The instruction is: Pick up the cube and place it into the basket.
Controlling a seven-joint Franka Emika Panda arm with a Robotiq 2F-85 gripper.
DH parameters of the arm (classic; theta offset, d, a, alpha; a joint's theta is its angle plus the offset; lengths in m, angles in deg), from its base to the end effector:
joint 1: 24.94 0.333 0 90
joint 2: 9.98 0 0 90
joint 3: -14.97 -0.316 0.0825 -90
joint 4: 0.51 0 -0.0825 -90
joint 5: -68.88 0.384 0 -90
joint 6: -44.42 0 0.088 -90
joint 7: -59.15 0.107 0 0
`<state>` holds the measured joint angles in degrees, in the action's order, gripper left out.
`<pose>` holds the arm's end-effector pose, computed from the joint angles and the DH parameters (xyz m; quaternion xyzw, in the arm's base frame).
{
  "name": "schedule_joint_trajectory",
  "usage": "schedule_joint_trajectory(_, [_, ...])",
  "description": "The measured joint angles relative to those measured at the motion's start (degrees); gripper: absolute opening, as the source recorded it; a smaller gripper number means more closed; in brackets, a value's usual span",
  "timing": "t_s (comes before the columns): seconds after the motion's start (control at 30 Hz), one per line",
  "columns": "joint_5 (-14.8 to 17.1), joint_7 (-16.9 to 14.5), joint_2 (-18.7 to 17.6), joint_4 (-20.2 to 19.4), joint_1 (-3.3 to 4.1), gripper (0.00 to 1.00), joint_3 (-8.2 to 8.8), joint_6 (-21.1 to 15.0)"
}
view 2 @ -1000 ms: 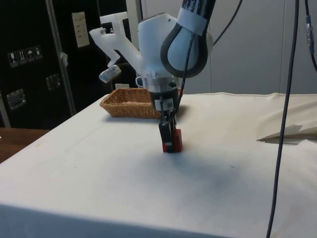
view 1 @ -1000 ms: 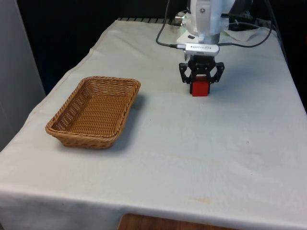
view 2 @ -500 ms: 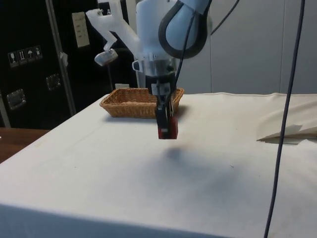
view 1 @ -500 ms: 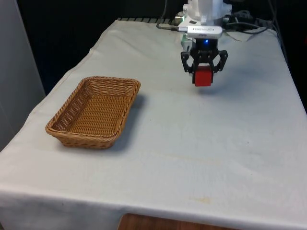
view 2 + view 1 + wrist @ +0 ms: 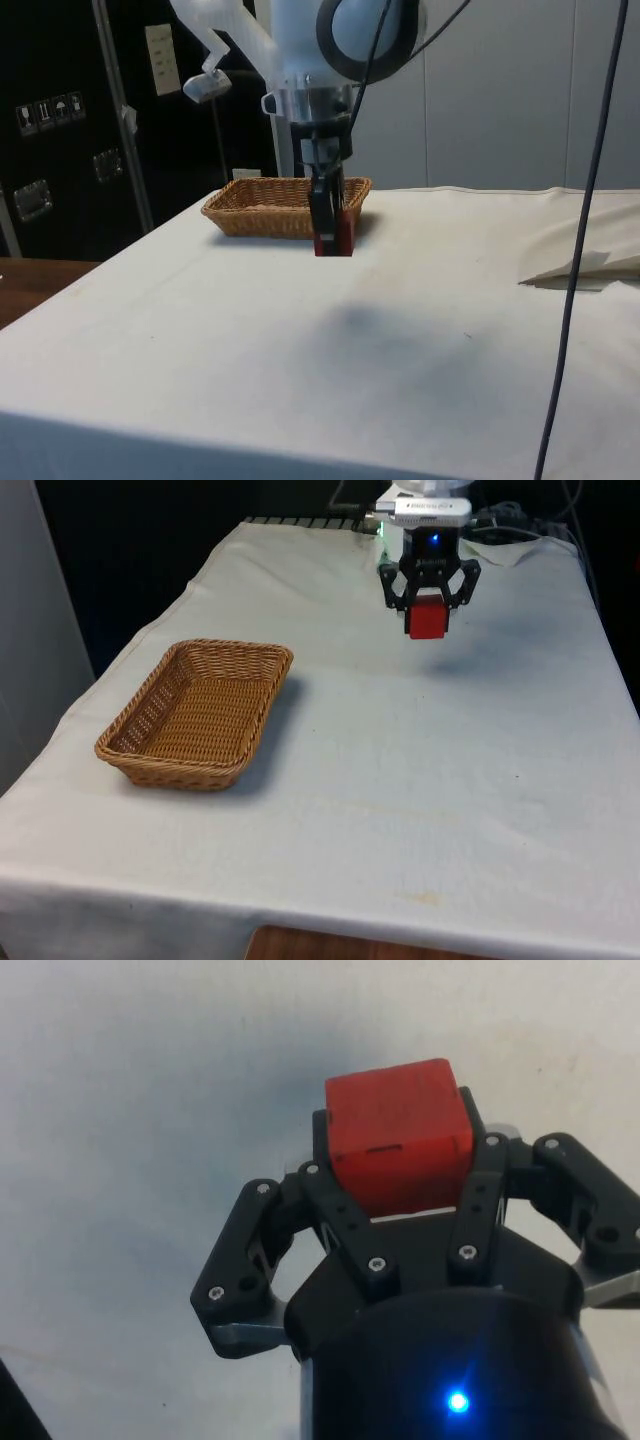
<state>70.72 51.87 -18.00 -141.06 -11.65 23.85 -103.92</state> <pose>0.4828 0.0354 0.2432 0.9960 0.0890 -0.0011 0.0023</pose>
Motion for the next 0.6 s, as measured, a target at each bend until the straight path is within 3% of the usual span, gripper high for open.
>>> schedule_joint_trajectory(0.6, [-0.1,-0.1,4.9,0.3,0.0,0.0,0.0,4.4])
